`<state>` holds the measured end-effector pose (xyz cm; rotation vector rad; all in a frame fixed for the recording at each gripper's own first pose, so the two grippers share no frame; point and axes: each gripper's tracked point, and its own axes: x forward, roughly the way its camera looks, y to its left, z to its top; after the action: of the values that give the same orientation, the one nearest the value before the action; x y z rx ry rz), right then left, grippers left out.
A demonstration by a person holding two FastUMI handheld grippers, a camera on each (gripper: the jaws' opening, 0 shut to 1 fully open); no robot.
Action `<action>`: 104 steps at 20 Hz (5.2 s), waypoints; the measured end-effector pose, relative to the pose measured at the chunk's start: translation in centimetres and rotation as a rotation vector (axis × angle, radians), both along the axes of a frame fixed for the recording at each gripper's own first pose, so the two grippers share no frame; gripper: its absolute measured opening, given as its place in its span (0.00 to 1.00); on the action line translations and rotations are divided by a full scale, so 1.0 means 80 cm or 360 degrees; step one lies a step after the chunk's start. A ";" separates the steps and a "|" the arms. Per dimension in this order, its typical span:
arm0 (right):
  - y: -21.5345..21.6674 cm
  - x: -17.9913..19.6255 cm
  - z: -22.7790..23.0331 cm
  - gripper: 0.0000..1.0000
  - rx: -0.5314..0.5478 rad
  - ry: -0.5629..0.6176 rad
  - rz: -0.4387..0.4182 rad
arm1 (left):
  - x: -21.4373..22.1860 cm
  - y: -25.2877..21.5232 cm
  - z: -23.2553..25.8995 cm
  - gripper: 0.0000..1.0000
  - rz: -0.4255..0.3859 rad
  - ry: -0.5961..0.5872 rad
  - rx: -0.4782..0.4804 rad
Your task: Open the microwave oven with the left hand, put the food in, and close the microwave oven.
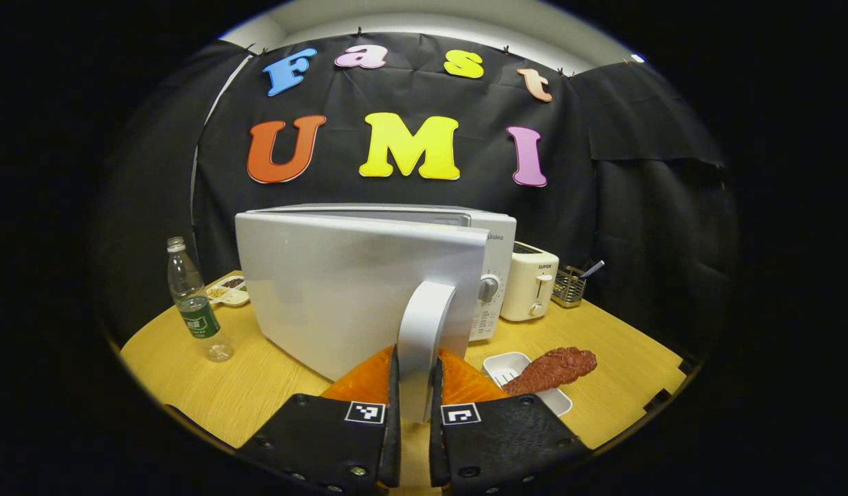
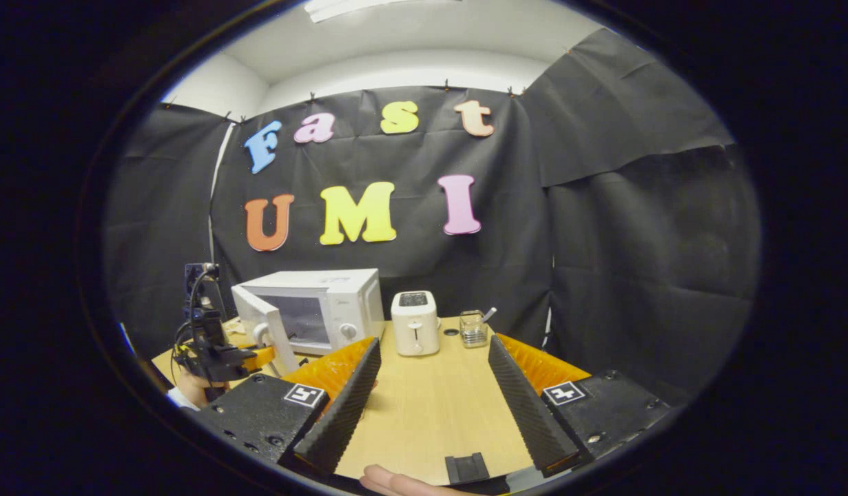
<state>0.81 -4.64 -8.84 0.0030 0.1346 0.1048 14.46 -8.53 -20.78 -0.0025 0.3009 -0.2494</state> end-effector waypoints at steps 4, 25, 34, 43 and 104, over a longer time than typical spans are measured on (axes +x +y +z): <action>0.025 -0.005 0.004 1.00 -0.0085 -0.0003 0.0032 | -0.046 0.063 0.006 0.05 0.0037 0.0007 -0.0008; 0.094 0.139 -0.134 0.91 -0.0102 0.0678 0.0377 | -0.214 0.226 0.160 0.94 0.0303 -0.0306 -0.0066; 0.128 0.203 -0.231 0.77 0.0305 0.1231 0.0711 | -0.210 0.217 0.224 0.94 0.0326 -0.0415 -0.0030; 0.160 0.200 -0.255 0.50 0.0736 0.1580 0.0882 | -0.208 0.218 0.228 0.93 0.0353 -0.0379 -0.0063; 0.551 0.465 -0.209 0.89 0.0862 0.0299 0.0086 | -0.185 0.243 0.170 0.93 0.0150 -0.0364 -0.0121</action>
<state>38.04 39.45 -25.55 0.5510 0.2905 0.1927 -0.30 10.92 -7.18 -0.0626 0.0634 -0.1653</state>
